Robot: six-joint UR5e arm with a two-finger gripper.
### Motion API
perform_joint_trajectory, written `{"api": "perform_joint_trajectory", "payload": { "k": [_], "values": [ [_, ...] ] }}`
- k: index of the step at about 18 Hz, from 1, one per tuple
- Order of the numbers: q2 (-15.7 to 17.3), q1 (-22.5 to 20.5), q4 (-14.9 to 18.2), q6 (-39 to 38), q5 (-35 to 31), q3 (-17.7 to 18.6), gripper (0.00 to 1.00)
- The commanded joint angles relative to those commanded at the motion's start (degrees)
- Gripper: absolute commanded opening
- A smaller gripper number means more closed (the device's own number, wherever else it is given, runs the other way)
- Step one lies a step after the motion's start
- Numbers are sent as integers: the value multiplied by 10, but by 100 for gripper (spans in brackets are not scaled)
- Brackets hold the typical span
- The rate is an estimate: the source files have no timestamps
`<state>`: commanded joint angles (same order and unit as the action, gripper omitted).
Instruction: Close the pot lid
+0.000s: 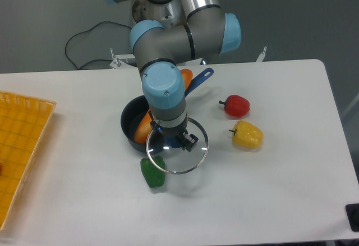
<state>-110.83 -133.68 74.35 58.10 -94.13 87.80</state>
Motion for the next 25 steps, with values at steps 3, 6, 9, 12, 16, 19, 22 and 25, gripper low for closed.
{"api": "perform_joint_trajectory", "payload": {
  "k": [3,6,9,12,16,19,22,25],
  "values": [
    [1,0,12,1,-7,0,38],
    [1,2,33,3,-41,-2,38],
    [4,5,53,3,-47,-3,38],
    [8,15,66,4,-73,-3,38],
    [9,33,82,3,-77,-4,38],
    [11,51,85,0,-77,-4,38],
    [16,64,90,0,-77,-2,38],
    [18,67,107,3,-78,-1,38]
  ]
}}
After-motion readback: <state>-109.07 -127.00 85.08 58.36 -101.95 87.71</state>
